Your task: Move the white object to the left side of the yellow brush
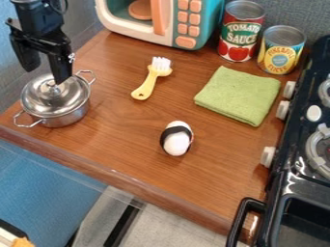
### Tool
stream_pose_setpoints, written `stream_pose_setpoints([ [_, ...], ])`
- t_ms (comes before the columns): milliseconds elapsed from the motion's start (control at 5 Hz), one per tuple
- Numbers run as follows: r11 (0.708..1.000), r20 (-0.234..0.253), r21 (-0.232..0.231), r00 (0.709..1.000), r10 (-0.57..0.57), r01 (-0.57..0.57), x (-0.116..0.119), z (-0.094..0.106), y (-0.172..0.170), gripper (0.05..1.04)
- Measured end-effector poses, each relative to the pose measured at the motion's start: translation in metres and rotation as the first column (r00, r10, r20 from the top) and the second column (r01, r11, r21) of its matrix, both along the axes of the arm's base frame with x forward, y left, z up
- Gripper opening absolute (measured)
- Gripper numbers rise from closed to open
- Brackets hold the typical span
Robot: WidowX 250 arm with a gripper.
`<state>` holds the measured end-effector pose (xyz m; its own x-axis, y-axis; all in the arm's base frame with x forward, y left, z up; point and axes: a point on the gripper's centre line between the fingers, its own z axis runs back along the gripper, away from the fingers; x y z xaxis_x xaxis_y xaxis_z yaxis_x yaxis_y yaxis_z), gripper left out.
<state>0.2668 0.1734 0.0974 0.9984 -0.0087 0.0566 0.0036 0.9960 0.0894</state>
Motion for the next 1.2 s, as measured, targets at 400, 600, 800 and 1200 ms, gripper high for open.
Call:
stream_pose_setpoints([
  [400, 0.998, -0.042, -0.046, 0.998, -0.036, 0.034, -0.001, -0.015, -0.025, 1.000],
  [600, 0.995, -0.035, -0.027, 0.994, -0.100, 0.099, 0.003, -0.003, -0.060, 1.000],
  [800, 0.985, -0.026, -0.032, 0.985, -0.171, 0.170, 0.004, 0.003, -0.107, 1.000],
  [1200, 0.991, -0.001, -0.062, 0.993, -0.116, 0.115, 0.005, -0.011, -0.189, 1.000],
])
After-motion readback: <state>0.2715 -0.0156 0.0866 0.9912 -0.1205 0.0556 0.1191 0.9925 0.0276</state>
